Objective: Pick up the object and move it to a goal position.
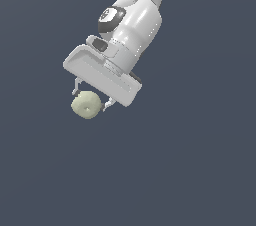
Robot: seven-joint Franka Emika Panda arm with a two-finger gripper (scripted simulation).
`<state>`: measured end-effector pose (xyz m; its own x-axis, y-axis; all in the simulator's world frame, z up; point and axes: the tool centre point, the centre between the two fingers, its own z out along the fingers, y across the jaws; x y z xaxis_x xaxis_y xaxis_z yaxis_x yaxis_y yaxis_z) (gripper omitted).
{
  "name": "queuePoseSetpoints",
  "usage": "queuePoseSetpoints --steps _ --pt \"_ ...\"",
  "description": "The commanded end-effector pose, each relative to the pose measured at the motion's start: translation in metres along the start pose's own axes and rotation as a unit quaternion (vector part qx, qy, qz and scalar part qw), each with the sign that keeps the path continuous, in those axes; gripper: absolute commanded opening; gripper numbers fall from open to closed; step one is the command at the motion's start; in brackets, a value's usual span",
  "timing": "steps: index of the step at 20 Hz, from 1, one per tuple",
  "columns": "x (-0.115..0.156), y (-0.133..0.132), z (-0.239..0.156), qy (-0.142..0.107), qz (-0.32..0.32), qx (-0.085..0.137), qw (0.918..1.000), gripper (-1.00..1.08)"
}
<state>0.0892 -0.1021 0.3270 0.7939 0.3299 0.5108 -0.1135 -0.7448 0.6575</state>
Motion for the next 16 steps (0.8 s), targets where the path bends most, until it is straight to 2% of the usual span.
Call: queuePoseSetpoints --steps 1,8,16 --pt "0.011 0.01 -0.01 0.01 0.013 -0.023 0.9996 -1.0" --pt "0.044 0.039 -0.045 0.038 0.055 -0.099 0.9928 -1.0" --pt "0.075 0.068 -0.092 0.068 0.104 -0.188 0.9743 -1.0"
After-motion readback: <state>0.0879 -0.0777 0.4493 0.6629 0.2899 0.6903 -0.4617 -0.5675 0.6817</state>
